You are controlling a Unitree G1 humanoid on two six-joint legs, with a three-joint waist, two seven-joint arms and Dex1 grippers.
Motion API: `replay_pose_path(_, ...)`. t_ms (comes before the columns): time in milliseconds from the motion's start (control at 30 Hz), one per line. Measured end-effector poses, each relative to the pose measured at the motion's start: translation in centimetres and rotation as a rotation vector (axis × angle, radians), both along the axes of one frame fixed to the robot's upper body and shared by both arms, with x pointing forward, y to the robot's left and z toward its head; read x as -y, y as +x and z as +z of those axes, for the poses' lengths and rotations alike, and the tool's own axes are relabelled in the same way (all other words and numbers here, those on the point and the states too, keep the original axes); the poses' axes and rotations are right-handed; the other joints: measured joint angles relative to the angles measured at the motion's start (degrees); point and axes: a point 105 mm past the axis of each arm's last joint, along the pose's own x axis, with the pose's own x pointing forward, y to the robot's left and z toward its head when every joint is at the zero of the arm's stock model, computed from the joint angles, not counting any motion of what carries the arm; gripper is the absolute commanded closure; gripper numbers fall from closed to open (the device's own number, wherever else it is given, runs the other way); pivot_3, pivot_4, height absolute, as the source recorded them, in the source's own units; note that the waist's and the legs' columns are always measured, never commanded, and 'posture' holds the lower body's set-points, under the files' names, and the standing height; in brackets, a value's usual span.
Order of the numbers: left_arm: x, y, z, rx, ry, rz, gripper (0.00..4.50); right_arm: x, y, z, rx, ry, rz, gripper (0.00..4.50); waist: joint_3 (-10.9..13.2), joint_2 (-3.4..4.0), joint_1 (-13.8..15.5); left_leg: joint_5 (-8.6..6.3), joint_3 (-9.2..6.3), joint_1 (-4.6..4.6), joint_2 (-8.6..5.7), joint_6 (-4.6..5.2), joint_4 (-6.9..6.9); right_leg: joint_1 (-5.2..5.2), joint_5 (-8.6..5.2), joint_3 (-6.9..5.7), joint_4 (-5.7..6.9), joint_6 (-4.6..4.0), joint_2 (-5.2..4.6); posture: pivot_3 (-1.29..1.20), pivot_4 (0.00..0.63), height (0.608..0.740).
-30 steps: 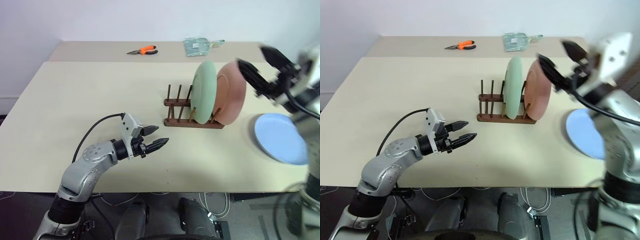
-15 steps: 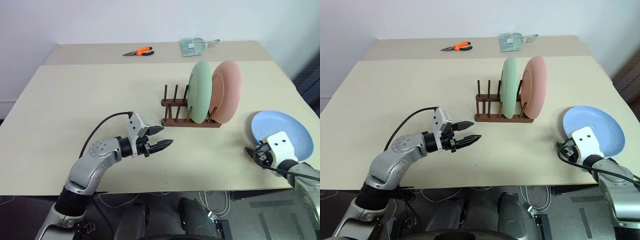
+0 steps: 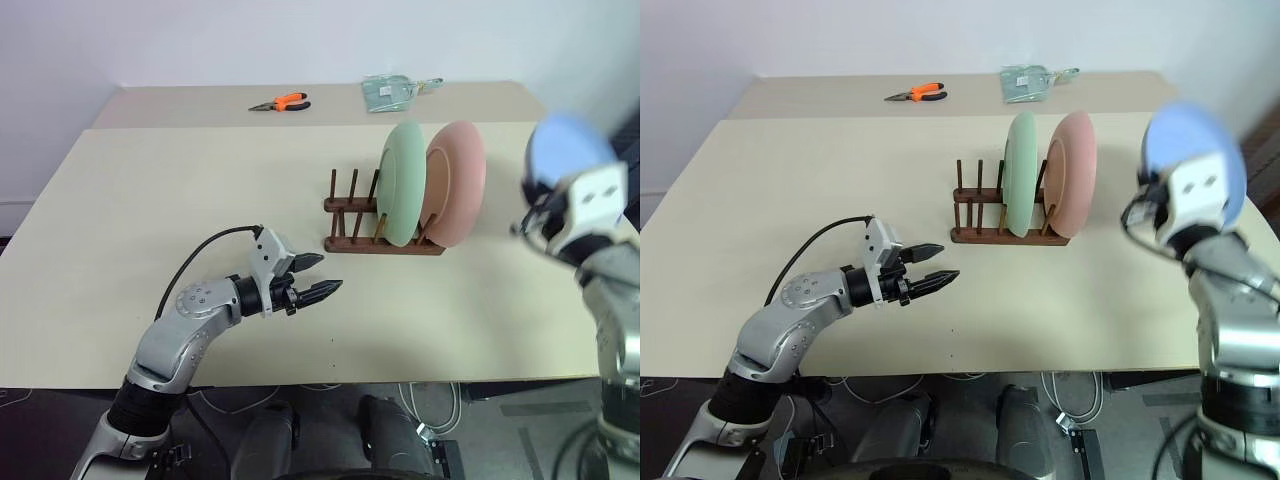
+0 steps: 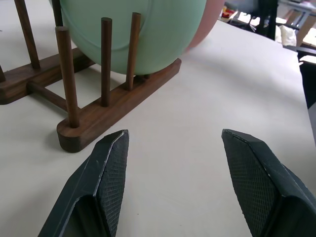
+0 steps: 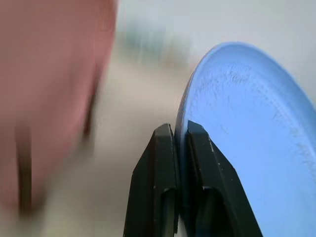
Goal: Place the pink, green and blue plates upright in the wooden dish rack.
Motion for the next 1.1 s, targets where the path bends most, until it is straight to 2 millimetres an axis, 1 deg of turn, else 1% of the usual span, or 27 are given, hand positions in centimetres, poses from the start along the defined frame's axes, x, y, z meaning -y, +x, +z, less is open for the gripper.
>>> replay_pose_path(33, -0.1, 0.2, -0.1, 0.001, 0.004, 0.010, 1.44, -1.4, -0.3, 3.3, 0.106, 0.064, 0.074, 4.41, 0.02, 0.04, -0.04, 0.00, -0.01, -0.01, 0.00, 0.00, -0.02, -0.03, 0.01, 0.00, 0.00, 0.00, 0.00, 0.00, 0.150, 0.740)
replay_pose_path(67, -0.2, 0.3, -0.1, 0.004, 0.008, 0.017, 1.44, -2.7, -1.0, 6.0, 0.192, 0.092, 0.147, 4.41, 0.01, 0.04, 0.06, 0.00, -0.07, -0.01, 0.00, 0.00, -0.06, -0.02, 0.05, -0.02, 0.01, -0.08, 0.01, 0.00, 0.150, 0.740)
replay_pose_path(100, -0.4, 0.4, -0.1, 0.006, 0.009, 0.026, 1.44, -4.2, -1.9, 8.2, 0.260, 0.127, 0.240, 4.41, -0.03, -0.05, 0.19, 0.00, -0.18, 0.00, 0.02, 0.00, -0.10, -0.01, 0.11, -0.12, 0.00, -0.17, 0.04, 0.00, 0.150, 0.740)
replay_pose_path(133, -0.6, 0.6, -0.2, 0.006, 0.010, 0.039, 1.44, -5.6, -2.7, 9.8, 0.305, 0.156, 0.326, 4.41, -0.06, -0.09, 0.39, 0.00, -0.27, -0.02, 0.02, 0.00, -0.13, 0.00, 0.10, -0.20, -0.01, -0.16, 0.04, 0.00, 0.150, 0.740)
replay_pose_path(200, -1.6, 1.3, -0.5, 0.008, 0.018, 0.089, 1.44, -8.8, -3.7, 11.6, 0.322, 0.277, 0.543, 4.41, -0.06, -0.10, 0.35, 0.00, -0.30, -0.04, 0.01, 0.00, -0.12, -0.01, 0.10, -0.20, -0.02, -0.17, 0.02, 0.00, 0.150, 0.740)
replay_pose_path(233, -1.9, 1.6, -0.5, 0.012, 0.019, 0.106, 1.44, -10.3, -4.1, 12.0, 0.310, 0.327, 0.632, 4.41, -0.06, -0.09, 0.32, 0.00, -0.29, -0.04, 0.00, 0.00, -0.12, -0.03, 0.11, -0.17, -0.01, -0.18, 0.02, 0.00, 0.150, 0.740)
replay_pose_path(300, -2.8, 2.3, -0.4, 0.036, 0.018, 0.162, 1.44, -13.9, -4.7, 12.4, 0.258, 0.461, 0.842, 4.41, -0.06, -0.07, 0.12, 0.00, -0.33, -0.01, 0.01, 0.00, -0.13, -0.07, 0.13, -0.15, 0.03, -0.22, 0.02, 0.00, 0.150, 0.740)
replay_pose_path(367, -4.0, 3.2, -0.3, 0.071, 0.023, 0.231, 1.44, -16.9, -5.0, 12.2, 0.182, 0.576, 0.989, 4.41, -0.07, -0.07, -0.03, 0.02, -0.35, 0.00, 0.01, -0.02, -0.14, -0.13, 0.14, -0.15, 0.10, -0.22, 0.04, 0.00, 0.150, 0.740)
replay_pose_path(433, -5.7, 4.2, -0.3, 0.099, 0.031, 0.316, 1.44, -18.9, -4.4, 11.5, 0.084, 0.717, 1.051, 4.41, -0.09, -0.07, -0.10, 0.03, -0.37, -0.01, 0.00, -0.05, -0.14, -0.17, 0.17, -0.15, 0.17, -0.18, 0.05, 0.00, 0.150, 0.740)
replay_pose_path(467, -6.6, 4.5, -0.3, 0.109, 0.037, 0.354, 1.44, -19.6, -3.7, 10.9, 0.030, 0.778, 1.045, 4.41, -0.09, -0.06, -0.06, 0.04, -0.35, -0.02, -0.03, -0.07, -0.14, -0.20, 0.20, -0.14, 0.19, -0.13, 0.04, 0.00, 0.150, 0.740)
replay_pose_path(567, -8.5, 4.9, -0.4, 0.134, 0.056, 0.418, 1.44, -20.7, -1.9, 8.9, -0.091, 0.882, 0.982, 4.41, -0.10, -0.07, 0.11, 0.05, -0.30, -0.07, -0.06, -0.09, -0.16, -0.24, 0.25, -0.14, 0.16, -0.05, 0.04, 0.00, 0.150, 0.740)
replay_pose_path(667, -9.7, 4.9, -0.3, 0.145, 0.056, 0.456, 1.44, -21.1, -0.2, 6.1, -0.199, 0.944, 0.887, 4.41, -0.09, -0.06, 0.07, 0.05, -0.28, -0.09, -0.06, -0.09, -0.19, -0.30, 0.26, -0.14, 0.20, -0.04, 0.04, 0.00, 0.150, 0.740)
replay_pose_path(733, -9.9, 4.9, -0.4, 0.142, 0.055, 0.466, 1.44, -20.9, 0.5, 4.8, -0.237, 0.974, 0.830, 4.41, -0.09, -0.06, 0.00, 0.07, -0.27, -0.10, -0.06, -0.11, -0.19, -0.35, 0.27, -0.13, 0.25, -0.05, 0.04, 0.00, 0.150, 0.740)
replay_pose_path(867, -9.7, 4.7, -0.9, 0.125, 0.040, 0.472, 1.44, -21.0, 1.0, 3.6, -0.282, 1.018, 0.769, 4.41, -0.10, -0.06, -0.89, 0.07, -0.29, -0.07, -0.04, -0.11, -0.20, -0.37, 0.27, -0.14, 0.33, -0.05, 0.07, 0.00, 0.150, 0.740)
replay_pose_path(1033, -9.4, 4.6, -0.8, 0.128, 0.031, 0.465, 1.44, -20.5, 1.4, 2.1, -0.323, 1.042, 0.704, 4.41, -0.10, -0.05, -1.29, 0.07, -0.28, -0.07, -0.02, -0.11, -0.22, -0.42, 0.27, -0.12, 0.36, -0.05, 0.11, 0.00, 0.150, 0.740)
replay_pose_path(1100, -9.4, 4.6, -0.8, 0.127, 0.031, 0.462, 1.44, -20.4, 1.6, 1.8, -0.328, 1.038, 0.688, 3.77, -0.10, -0.05, -1.35, 0.07, -0.27, -0.07, -0.01, -0.11, -0.23, -0.44, 0.27, -0.11, 0.36, -0.05, 0.12, 0.00, 0.150, 0.740)
